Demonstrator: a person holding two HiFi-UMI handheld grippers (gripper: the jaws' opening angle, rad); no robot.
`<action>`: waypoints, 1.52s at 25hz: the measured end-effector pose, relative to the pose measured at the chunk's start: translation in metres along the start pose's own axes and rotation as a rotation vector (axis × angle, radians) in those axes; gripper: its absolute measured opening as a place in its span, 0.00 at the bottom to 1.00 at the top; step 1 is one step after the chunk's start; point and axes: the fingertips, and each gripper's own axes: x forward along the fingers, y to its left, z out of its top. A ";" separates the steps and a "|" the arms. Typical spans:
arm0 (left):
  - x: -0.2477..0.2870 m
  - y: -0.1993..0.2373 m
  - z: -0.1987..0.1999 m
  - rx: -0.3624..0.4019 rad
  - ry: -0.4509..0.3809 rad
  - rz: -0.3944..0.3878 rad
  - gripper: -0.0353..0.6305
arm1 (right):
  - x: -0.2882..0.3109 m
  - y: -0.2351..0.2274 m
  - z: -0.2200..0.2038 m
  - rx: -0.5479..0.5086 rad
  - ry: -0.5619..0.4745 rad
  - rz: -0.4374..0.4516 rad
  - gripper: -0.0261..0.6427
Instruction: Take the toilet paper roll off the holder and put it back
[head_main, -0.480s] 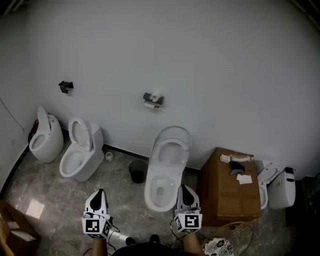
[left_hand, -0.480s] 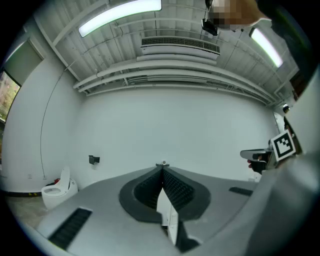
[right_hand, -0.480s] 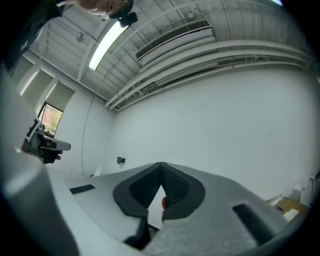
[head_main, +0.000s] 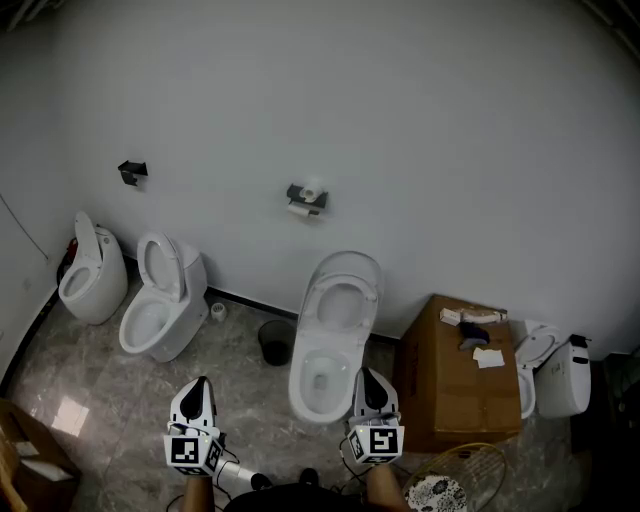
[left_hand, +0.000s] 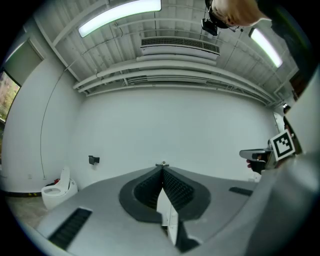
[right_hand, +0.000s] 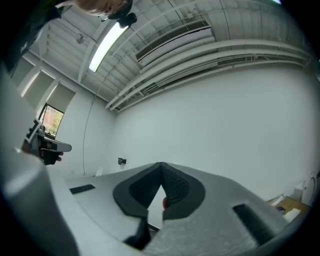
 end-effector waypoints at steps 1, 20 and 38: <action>0.000 0.000 -0.001 0.001 -0.002 -0.002 0.06 | 0.001 0.000 0.000 0.000 -0.001 0.001 0.04; 0.005 -0.002 -0.012 0.009 -0.007 -0.013 0.06 | 0.009 0.002 -0.001 -0.006 0.017 0.013 0.05; 0.013 -0.010 0.001 0.033 0.004 -0.003 0.06 | 0.023 0.008 -0.008 0.005 0.059 0.063 0.30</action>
